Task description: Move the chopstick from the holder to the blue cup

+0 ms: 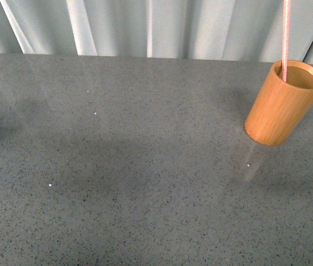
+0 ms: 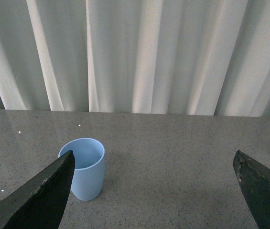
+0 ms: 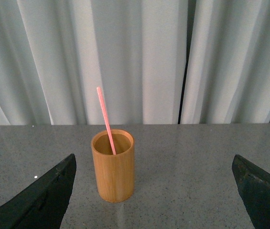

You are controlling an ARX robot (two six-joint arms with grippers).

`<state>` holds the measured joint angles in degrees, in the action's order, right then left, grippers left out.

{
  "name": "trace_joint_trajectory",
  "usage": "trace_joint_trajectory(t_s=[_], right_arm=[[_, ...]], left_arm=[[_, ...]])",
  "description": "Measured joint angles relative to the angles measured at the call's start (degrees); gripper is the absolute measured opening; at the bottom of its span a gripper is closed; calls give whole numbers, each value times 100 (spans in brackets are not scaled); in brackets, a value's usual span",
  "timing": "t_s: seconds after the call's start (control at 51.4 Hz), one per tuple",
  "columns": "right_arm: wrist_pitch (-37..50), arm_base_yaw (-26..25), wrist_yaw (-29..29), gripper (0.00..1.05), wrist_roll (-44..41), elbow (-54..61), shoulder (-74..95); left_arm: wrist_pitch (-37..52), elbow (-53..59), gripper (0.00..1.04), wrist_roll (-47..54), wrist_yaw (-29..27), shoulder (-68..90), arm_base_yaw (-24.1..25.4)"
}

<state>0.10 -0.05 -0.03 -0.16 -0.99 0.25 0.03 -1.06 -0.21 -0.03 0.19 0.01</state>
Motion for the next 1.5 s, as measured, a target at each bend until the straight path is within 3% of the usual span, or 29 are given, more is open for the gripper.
trace_joint_trajectory(t_s=[1.246, 1.324, 1.363, 1.5], right_arm=[[0, 0, 0, 95, 0, 0, 0], [0, 0, 0, 95, 0, 0, 0], [0, 0, 4, 95, 2, 0, 0], [0, 0, 0, 95, 0, 0, 0]], left_arm=[[0, 0, 98, 0, 0, 0, 0], [-636, -192, 98, -490, -1373, 393, -323], [-774, -227, 98, -734, -1775, 586, -330], [-739, -256, 98, -1091, -1923, 955, -42]])
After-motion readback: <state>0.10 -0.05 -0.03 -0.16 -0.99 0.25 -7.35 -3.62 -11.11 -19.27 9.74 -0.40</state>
